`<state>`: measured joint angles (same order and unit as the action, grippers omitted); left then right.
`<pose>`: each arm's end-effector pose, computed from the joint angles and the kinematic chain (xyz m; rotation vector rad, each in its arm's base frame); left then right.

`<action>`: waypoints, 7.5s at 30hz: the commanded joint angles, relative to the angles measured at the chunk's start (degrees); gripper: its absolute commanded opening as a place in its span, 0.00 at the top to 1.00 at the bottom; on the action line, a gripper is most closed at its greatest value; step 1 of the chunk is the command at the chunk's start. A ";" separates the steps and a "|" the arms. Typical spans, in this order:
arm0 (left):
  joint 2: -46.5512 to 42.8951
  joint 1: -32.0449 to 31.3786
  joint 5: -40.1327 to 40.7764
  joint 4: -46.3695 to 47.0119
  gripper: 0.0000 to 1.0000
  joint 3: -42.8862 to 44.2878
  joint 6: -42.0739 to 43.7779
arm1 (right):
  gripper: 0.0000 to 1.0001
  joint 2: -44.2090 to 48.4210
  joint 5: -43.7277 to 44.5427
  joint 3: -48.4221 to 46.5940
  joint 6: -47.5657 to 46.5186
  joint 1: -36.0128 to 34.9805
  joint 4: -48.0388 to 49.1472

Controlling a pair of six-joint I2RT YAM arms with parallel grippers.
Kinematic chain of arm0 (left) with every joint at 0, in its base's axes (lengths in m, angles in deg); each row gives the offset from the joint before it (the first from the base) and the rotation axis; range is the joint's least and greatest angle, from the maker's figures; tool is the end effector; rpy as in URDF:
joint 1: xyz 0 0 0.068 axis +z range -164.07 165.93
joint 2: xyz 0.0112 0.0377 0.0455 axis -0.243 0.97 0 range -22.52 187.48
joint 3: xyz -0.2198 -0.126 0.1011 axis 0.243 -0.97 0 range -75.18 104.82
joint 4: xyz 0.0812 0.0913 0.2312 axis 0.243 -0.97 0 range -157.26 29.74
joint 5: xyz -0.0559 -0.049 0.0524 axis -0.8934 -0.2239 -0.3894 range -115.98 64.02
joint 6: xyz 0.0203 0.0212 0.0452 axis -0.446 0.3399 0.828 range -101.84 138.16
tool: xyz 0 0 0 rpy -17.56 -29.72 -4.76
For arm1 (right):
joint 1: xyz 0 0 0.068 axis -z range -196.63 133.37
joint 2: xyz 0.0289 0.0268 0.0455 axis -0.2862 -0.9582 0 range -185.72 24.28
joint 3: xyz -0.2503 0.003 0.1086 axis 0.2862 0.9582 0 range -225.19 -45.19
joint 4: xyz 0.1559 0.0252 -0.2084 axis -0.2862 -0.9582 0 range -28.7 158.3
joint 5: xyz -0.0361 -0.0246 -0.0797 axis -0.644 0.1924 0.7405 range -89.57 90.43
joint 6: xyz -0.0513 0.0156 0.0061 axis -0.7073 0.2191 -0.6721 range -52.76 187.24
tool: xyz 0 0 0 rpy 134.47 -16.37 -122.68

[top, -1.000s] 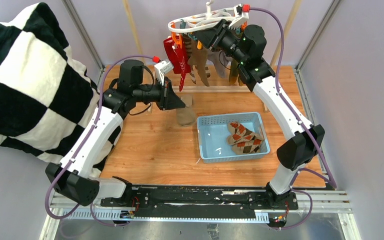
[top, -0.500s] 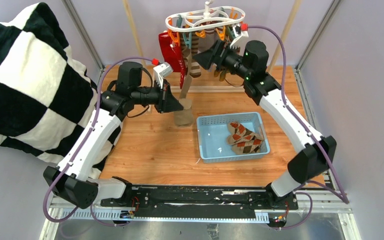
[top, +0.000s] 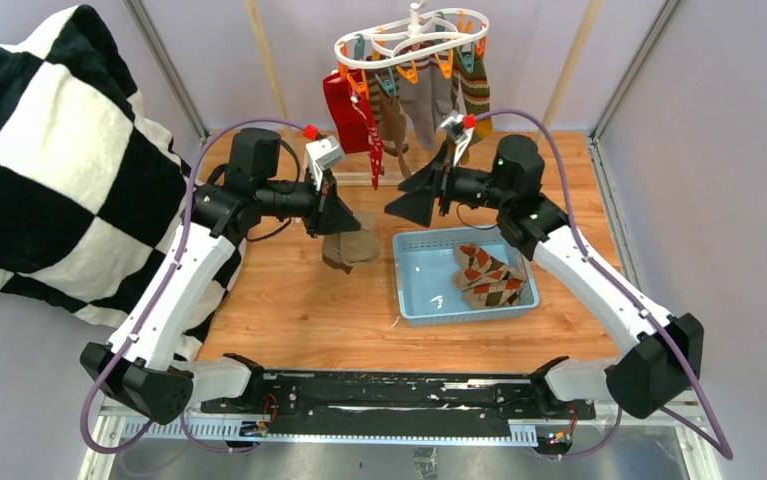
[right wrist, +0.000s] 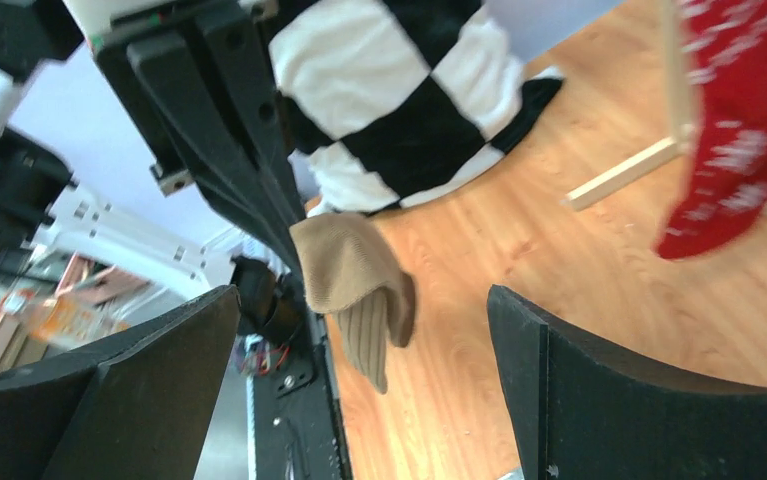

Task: Remove the socks clipped to the hanger
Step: Place the sock in the bin, then remove the sock from the hanger.

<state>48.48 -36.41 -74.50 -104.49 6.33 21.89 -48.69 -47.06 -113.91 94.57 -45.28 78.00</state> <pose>0.2167 -0.1179 0.4126 0.9516 1.9013 -1.0980 0.2411 0.1617 0.4170 -0.7470 1.4998 1.3646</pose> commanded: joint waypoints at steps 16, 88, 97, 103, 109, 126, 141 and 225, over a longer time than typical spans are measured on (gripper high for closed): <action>-1.89 -0.41 -8.11 -13.03 1.00 4.21 16.41 | 0.05 -7.74 -2.95 5.07 4.56 -9.83 19.10; -3.01 17.51 4.08 -13.16 0.00 -0.08 11.12 | 1.00 -6.16 54.88 27.17 2.66 13.69 -16.53; -2.24 18.81 0.56 -12.81 0.00 0.59 9.24 | 0.79 8.33 56.54 22.42 -0.83 7.20 -18.70; -2.26 19.38 0.06 -12.81 0.00 0.59 8.29 | 0.37 3.31 56.99 9.29 -9.96 -4.51 -14.65; -2.07 19.78 -0.32 -12.81 0.00 1.44 6.50 | 0.26 -11.74 49.14 -3.55 -16.90 -8.98 -4.50; -4.08 19.82 0.61 -12.74 0.00 0.98 6.02 | 0.48 -36.26 50.94 -26.63 -18.95 -8.84 3.67; -2.72 19.82 -5.40 -12.81 0.00 0.92 6.65 | 1.00 -20.86 32.13 -11.64 -10.89 -9.02 7.43; 9.00 7.67 -15.91 -12.99 1.00 17.23 0.53 | 0.18 -15.70 33.60 -37.04 -7.07 -5.39 -20.22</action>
<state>57.46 -28.15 -90.65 -116.90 21.04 23.33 -60.80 -18.08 -145.30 90.41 -51.33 59.99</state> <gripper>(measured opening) 0.021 0.809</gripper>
